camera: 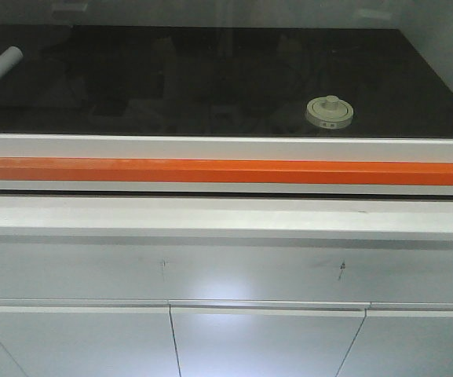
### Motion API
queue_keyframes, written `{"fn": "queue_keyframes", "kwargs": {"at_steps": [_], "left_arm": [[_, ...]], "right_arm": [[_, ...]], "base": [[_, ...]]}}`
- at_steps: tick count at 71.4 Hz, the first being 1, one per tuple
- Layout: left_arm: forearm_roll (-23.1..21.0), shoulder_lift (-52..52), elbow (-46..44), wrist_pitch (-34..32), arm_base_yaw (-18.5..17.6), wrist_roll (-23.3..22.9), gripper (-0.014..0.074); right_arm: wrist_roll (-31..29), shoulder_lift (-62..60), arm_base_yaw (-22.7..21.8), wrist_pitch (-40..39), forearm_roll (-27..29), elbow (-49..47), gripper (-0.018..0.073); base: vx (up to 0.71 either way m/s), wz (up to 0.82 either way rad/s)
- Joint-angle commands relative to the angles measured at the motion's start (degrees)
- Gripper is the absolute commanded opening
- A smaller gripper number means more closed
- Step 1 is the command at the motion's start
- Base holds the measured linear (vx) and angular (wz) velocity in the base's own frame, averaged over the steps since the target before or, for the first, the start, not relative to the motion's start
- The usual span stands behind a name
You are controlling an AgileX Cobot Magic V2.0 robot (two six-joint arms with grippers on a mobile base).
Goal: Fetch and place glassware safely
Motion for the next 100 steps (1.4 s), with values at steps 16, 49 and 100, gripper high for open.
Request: {"fn": "queue_keyframes", "kwargs": {"at_steps": [16,49,100], "left_arm": [[-0.42,-0.70,1.61,-4.19,0.15,-0.51,-0.0007],[-0.42,-0.70,1.61,-4.19,0.15,-0.51,-0.0007],[0.03,-0.70,1.53,-6.84,0.15,-0.86,-0.0007]], "right_arm": [[-0.39,-0.73,-0.21,-4.07,-0.58,1.06,-0.0008],[-0.39,-0.73,-0.21,-4.01,-0.58,1.06,-0.0008],[-0.39,-0.73,-0.21,-7.33,-0.94,1.06,-0.0008]], "base": [[0.00,0.00],[0.00,0.00],[0.00,0.00]]}}
